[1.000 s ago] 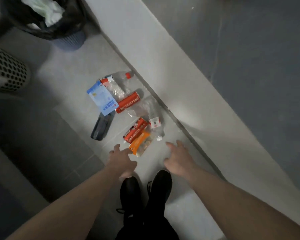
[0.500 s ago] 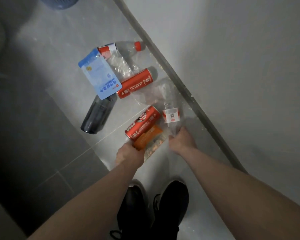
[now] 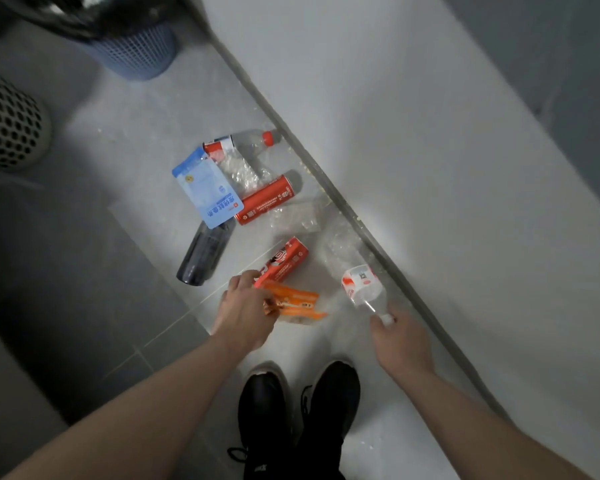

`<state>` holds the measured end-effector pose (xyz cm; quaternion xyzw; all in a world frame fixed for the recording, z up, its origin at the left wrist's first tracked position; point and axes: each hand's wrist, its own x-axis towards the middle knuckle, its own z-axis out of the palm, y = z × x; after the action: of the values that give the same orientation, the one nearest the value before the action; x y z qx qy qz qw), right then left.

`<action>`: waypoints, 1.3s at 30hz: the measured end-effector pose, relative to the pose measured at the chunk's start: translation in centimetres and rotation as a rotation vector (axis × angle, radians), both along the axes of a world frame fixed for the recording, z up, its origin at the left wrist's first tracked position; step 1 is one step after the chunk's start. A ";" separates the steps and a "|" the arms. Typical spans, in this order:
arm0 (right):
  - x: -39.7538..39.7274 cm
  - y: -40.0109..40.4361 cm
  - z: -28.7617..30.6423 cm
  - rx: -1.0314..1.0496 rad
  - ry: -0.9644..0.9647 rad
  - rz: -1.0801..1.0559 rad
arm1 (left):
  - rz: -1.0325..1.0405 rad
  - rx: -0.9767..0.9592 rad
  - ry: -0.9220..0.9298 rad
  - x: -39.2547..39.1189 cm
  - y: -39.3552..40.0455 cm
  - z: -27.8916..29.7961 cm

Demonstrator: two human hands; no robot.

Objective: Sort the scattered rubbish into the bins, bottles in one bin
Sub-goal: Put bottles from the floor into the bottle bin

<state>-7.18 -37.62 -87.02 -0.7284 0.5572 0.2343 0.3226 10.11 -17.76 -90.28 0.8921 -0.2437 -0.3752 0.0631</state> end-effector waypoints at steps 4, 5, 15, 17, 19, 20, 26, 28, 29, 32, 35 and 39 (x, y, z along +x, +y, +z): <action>0.4 -1.2 0.2 -0.041 -0.052 0.054 | -0.018 0.116 0.021 1.2 -2.7 -2.9; 0.5 -1.4 0.0 -0.039 -0.055 0.068 | -0.022 0.139 0.040 1.4 -3.2 -3.8; 0.9 -1.2 1.3 0.013 -0.054 0.038 | 0.081 0.220 0.121 0.7 -1.5 -5.8; 1.1 -1.0 3.0 0.041 -0.021 0.015 | 0.168 0.208 0.091 0.4 -0.2 -3.2; 1.2 -0.7 4.9 0.054 0.012 0.027 | 0.206 0.204 0.093 0.0 1.4 -0.1; 1.2 -0.5 5.7 0.055 0.029 0.043 | 0.180 0.207 0.106 -0.3 2.0 1.3; 1.2 -0.3 7.0 0.036 0.104 0.049 | -0.175 0.171 0.185 -2.9 1.1 2.5; 1.0 -0.1 6.2 0.020 0.095 0.064 | -0.164 0.172 0.195 -4.2 0.2 0.6; 0.9 0.1 5.6 0.009 0.089 0.075 | -0.164 0.188 0.198 -4.9 -0.2 -0.7; 0.5 0.7 4.5 -0.036 0.035 0.092 | -0.169 0.219 0.159 -6.7 -1.0 -4.3; -0.3 1.0 3.6 -0.047 -0.064 0.126 | -0.102 0.213 0.128 -7.8 -1.0 -7.3; -1.6 1.0 4.1 -0.018 -0.069 0.214 | -0.120 0.266 0.080 -7.8 0.1 -6.7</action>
<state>-8.77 -36.57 -82.89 -0.7942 0.4671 0.2372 0.3080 2.26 -17.67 -96.94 0.8607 -0.2421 -0.4427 -0.0684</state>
